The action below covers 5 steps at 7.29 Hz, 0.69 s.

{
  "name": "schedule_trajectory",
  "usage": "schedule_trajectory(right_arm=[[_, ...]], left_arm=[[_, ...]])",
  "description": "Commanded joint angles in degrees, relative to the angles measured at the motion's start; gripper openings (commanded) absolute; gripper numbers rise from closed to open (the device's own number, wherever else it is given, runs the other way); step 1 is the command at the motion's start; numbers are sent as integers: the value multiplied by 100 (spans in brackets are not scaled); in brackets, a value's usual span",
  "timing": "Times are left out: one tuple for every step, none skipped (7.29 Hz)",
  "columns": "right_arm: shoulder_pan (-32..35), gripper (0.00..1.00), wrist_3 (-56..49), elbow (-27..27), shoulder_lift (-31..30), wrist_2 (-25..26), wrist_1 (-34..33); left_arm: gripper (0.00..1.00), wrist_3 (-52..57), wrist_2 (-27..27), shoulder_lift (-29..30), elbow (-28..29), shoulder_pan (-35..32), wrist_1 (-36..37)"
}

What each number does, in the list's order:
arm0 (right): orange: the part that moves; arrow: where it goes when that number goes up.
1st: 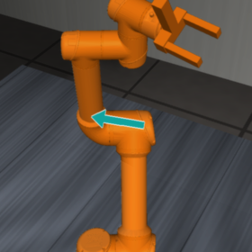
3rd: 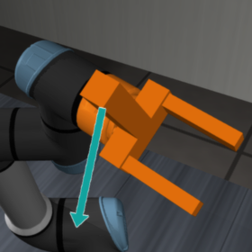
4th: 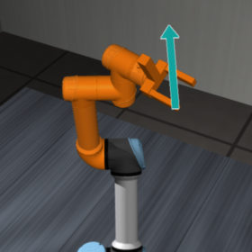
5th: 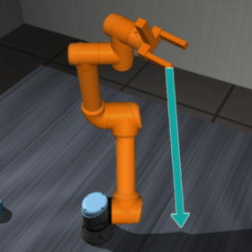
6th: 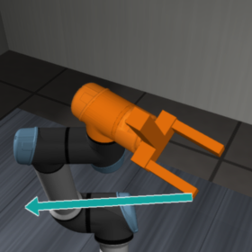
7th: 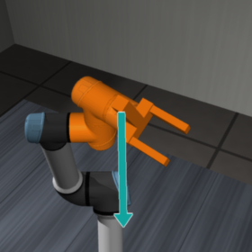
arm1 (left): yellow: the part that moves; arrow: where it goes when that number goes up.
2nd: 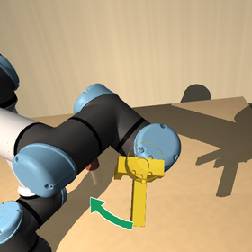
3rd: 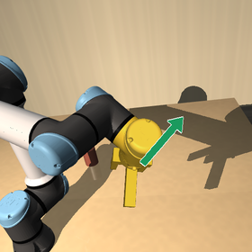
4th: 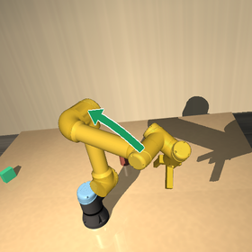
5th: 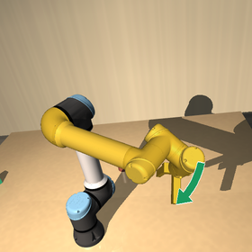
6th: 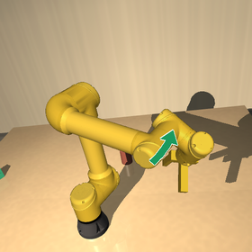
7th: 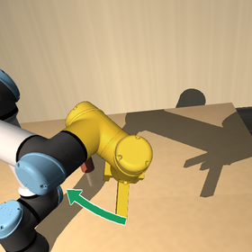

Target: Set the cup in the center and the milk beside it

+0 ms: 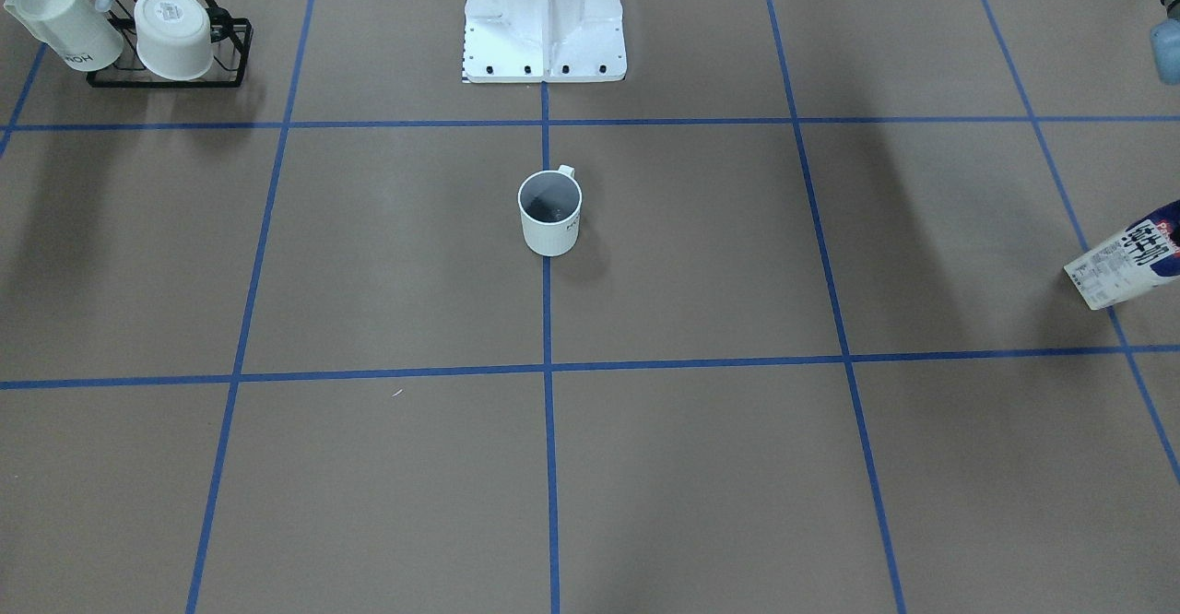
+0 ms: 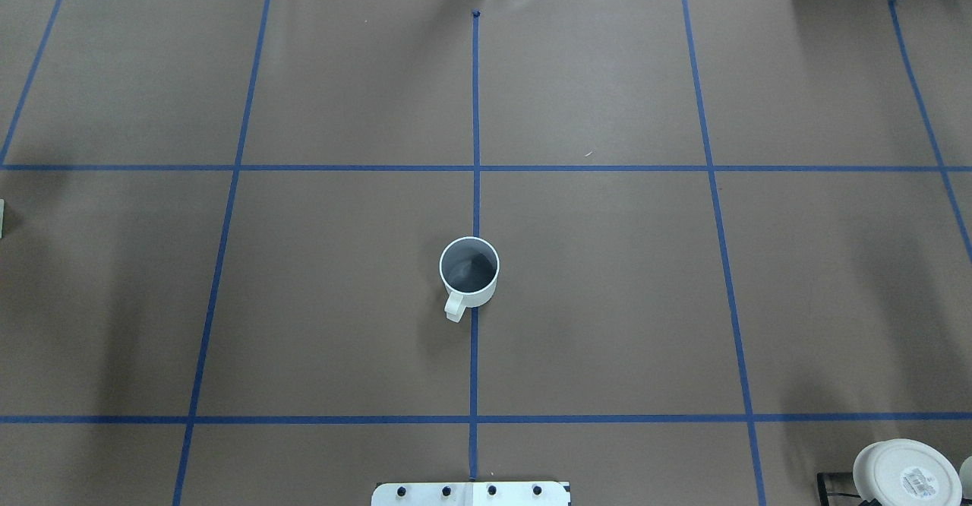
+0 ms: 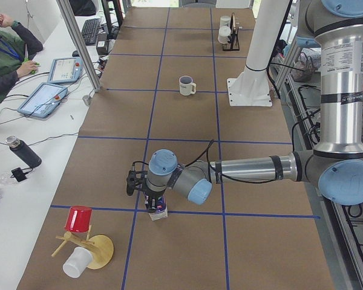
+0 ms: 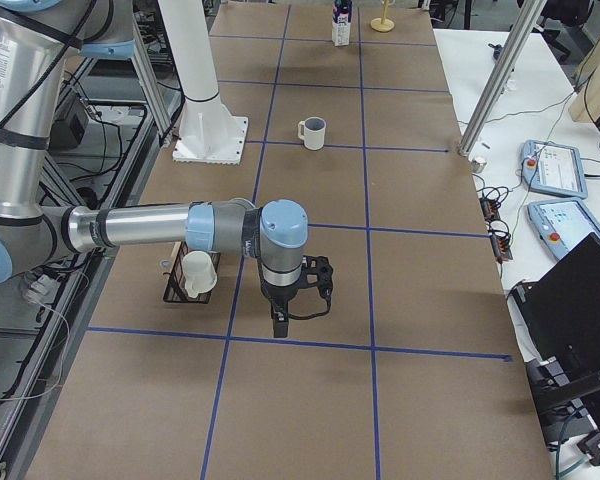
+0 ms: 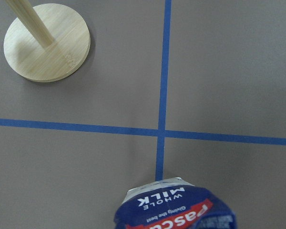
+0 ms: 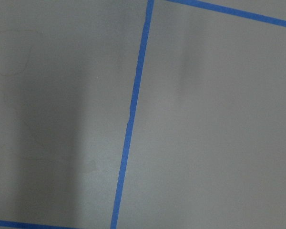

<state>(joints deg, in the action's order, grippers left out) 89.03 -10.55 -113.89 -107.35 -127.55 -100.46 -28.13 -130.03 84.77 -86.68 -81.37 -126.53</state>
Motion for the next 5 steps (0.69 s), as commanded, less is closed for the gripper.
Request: schedule_trajectory(right_arm=[[0, 100, 0, 7, 21, 2, 0], [0, 100, 0, -1, 21, 2, 0], [0, 100, 0, 7, 21, 2, 0], [0, 100, 9, 7, 21, 2, 0], [0, 100, 9, 16, 30, 2, -9]], left_arm=[[50, 1, -22, -48, -7, 7, -188], [45, 1, -101, -48, -16, 7, -188], [32, -8, -180, -57, -138, 7, -162], [30, -8, -276, -65, -287, -2, -110], [27, -17, -399, -57, -550, -2, 161]])
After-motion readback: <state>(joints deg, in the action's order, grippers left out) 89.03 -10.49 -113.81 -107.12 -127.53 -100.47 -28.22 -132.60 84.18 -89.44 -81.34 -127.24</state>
